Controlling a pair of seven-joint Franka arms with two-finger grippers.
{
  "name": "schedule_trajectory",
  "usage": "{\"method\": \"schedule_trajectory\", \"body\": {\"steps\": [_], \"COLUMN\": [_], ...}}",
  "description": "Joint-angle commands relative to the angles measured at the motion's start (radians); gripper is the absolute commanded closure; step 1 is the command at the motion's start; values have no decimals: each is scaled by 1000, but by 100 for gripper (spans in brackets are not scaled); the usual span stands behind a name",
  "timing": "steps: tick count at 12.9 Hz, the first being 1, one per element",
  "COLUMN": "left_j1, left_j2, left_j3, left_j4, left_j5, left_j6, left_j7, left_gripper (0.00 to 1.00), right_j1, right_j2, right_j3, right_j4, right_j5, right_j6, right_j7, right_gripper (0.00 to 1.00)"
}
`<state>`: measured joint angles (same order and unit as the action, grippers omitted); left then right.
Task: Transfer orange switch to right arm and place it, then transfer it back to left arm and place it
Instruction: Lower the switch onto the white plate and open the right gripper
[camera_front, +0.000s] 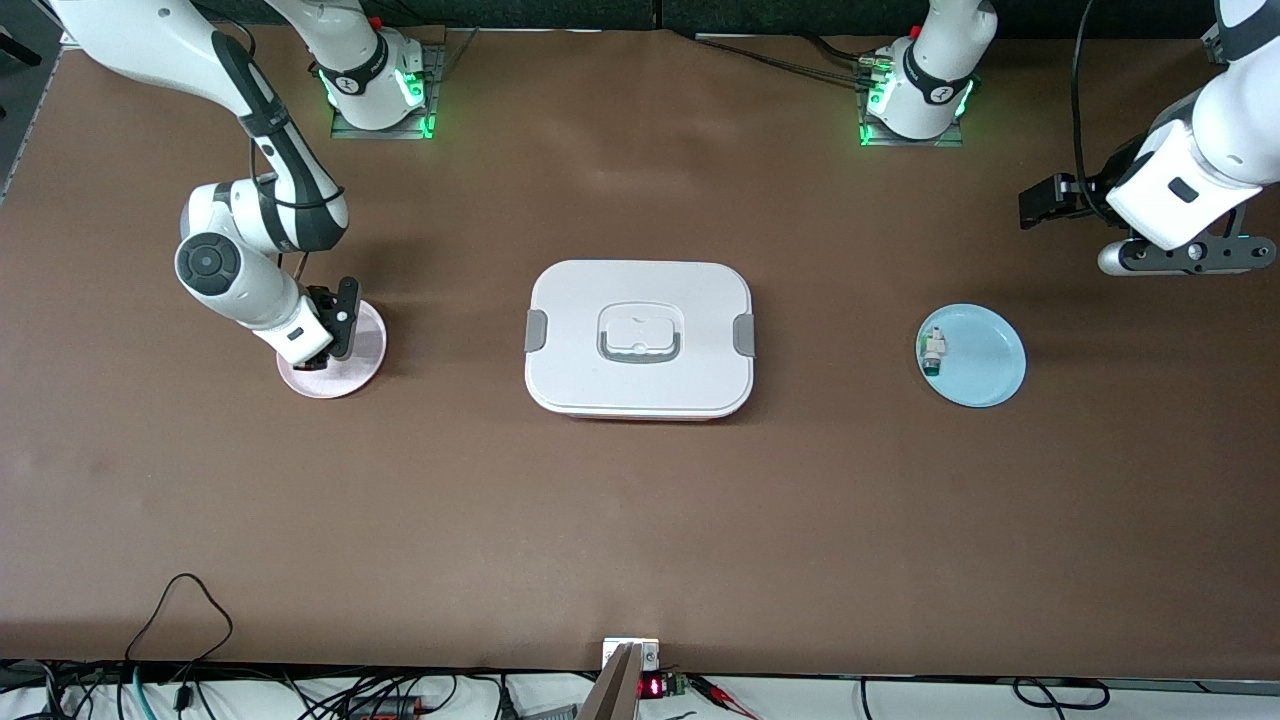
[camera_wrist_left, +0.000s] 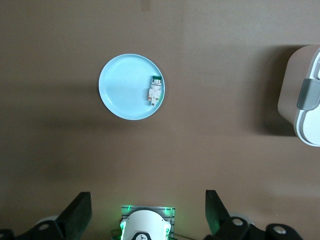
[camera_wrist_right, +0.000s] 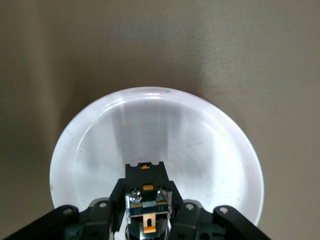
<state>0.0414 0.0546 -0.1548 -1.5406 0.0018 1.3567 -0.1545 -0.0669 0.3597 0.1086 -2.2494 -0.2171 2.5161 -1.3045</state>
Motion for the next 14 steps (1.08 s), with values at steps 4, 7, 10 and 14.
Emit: {"method": "schedule_trajectory", "body": {"steps": [4,7,10,14], "left_j1": [5,5,5,5], "left_j2": [-7,-7,-9,-9], "left_j3": [1,1,0,0], "left_j4": [39,39,40,40], "left_j5": [12,3,-31,-31], "left_j6": [-1,-1,1,-1], "left_j7": [-8,-2,1,6], "left_gripper": [0,0,0,0], "right_j1": [-28,-34,-30,-28], "right_j2": [19,-24,-83,-97], "right_j3": [11,13,17,17], "right_j4": [-10,-3,63,253], "right_j5": [-16,-7,-1,129], "right_j6": [29,-14,-109,-284], "right_j7": [2,43,88,94], "right_gripper": [43,0,0,0]}}
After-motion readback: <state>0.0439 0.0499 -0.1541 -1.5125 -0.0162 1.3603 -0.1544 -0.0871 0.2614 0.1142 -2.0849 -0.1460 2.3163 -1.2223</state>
